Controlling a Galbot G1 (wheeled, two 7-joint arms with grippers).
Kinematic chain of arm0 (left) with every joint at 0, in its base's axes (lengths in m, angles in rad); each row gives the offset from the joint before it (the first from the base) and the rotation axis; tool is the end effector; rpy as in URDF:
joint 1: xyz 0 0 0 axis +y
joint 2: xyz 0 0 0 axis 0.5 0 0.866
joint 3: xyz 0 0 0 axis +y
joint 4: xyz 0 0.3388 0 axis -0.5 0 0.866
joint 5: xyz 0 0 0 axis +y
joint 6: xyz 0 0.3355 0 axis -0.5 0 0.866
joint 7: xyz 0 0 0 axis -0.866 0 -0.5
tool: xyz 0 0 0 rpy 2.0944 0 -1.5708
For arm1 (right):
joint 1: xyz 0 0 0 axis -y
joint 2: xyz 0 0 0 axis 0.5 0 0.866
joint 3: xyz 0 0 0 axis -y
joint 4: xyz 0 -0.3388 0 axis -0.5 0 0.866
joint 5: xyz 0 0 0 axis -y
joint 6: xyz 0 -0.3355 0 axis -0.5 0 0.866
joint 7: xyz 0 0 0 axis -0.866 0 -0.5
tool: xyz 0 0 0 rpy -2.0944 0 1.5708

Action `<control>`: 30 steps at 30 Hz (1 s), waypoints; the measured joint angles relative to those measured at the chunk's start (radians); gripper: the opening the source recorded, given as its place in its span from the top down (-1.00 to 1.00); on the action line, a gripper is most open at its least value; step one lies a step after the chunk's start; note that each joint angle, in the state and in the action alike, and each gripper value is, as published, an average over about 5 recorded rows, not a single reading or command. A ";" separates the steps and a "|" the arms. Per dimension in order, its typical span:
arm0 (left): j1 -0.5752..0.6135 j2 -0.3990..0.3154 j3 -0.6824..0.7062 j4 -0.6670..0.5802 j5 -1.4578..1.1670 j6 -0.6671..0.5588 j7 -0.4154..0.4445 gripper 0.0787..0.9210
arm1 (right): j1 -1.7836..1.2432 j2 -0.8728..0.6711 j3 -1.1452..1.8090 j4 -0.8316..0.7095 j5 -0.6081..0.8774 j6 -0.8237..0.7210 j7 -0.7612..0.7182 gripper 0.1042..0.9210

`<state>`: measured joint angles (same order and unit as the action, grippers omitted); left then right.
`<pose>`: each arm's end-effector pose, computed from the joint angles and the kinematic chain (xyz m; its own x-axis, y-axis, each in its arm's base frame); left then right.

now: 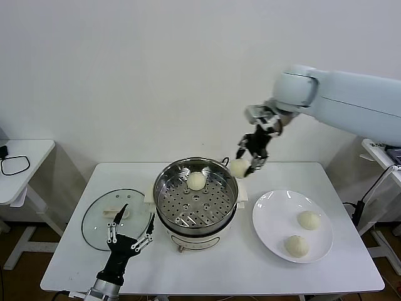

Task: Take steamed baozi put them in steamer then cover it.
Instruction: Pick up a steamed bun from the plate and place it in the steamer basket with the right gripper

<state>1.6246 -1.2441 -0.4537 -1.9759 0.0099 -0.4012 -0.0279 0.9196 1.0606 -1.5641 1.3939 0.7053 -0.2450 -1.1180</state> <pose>0.1472 0.0459 -0.3376 -0.9485 0.2546 -0.1885 0.2083 0.9496 0.2344 0.5126 0.0563 0.0374 -0.0418 -0.2640 0.9636 -0.9124 -0.3830 -0.1445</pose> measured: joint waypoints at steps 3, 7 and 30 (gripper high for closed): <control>-0.001 -0.003 0.006 0.000 0.001 0.001 -0.001 -0.77 | -0.014 0.073 -0.010 -0.020 0.037 -0.024 0.033 -0.22; 0.000 -0.006 0.011 0.002 0.003 0.001 -0.003 -0.77 | -0.047 0.165 -0.020 -0.058 0.072 -0.050 0.075 -0.20; 0.003 -0.009 -0.004 0.011 0.004 -0.009 -0.006 -0.77 | -0.217 0.423 -0.043 -0.227 0.085 -0.099 0.186 -0.25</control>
<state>1.6279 -1.2529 -0.4577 -1.9653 0.0137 -0.4098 -0.0341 0.7021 1.4839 -1.6067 1.1665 0.7907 -0.3440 -0.9324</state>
